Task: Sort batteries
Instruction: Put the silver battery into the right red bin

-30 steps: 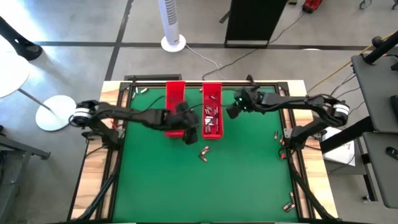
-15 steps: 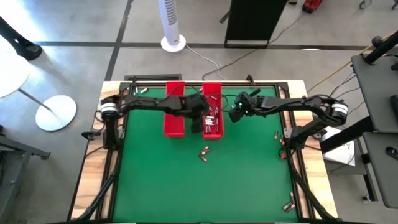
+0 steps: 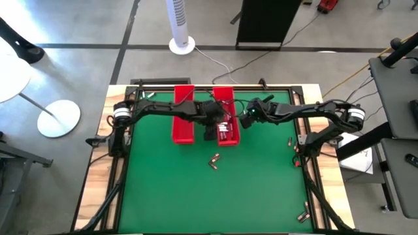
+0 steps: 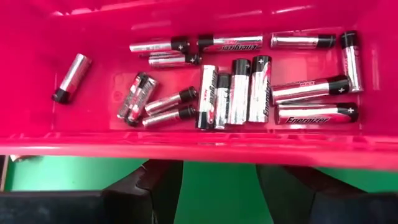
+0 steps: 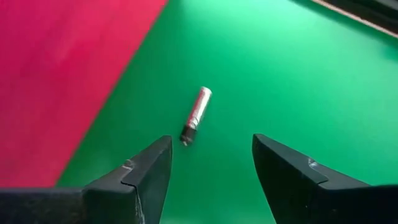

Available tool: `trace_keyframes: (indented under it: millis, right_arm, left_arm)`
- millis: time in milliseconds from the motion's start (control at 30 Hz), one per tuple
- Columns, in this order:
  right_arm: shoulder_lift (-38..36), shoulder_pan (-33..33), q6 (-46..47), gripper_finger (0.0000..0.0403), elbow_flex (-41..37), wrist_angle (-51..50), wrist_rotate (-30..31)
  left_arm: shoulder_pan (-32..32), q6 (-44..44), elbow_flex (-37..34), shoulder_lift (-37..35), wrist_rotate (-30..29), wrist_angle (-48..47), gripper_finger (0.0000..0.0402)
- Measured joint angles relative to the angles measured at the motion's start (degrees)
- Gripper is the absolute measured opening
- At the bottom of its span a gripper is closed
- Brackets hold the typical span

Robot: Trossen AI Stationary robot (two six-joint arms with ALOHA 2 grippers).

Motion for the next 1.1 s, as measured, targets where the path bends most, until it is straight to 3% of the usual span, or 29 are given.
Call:
trace_keyframes:
  millis: [200, 533, 733, 1100]
  right_arm:
    - [1.62, -1.66, 0.01, 0.0229, -0.63, 6.36, 0.0]
    - [11.73, -4.2, 1.05, 0.0224, -0.53, 11.96, -0.3]
    - [12.33, -4.67, -0.05, 0.0219, -0.43, 10.48, 0.36]
    - [7.9, -4.29, -5.26, 0.0174, -0.78, 1.29, 1.6]
  left_arm:
    - [0.58, 0.26, -0.17, -0.09, -0.07, -0.28, 0.018]
    - [0.57, -0.01, -0.27, -1.05, -0.15, -2.51, 0.018]
    - [0.57, -0.03, -0.28, -1.54, -0.07, -2.53, 0.018]
    - [0.57, -0.81, -0.28, -1.66, -0.07, -2.42, 0.018]
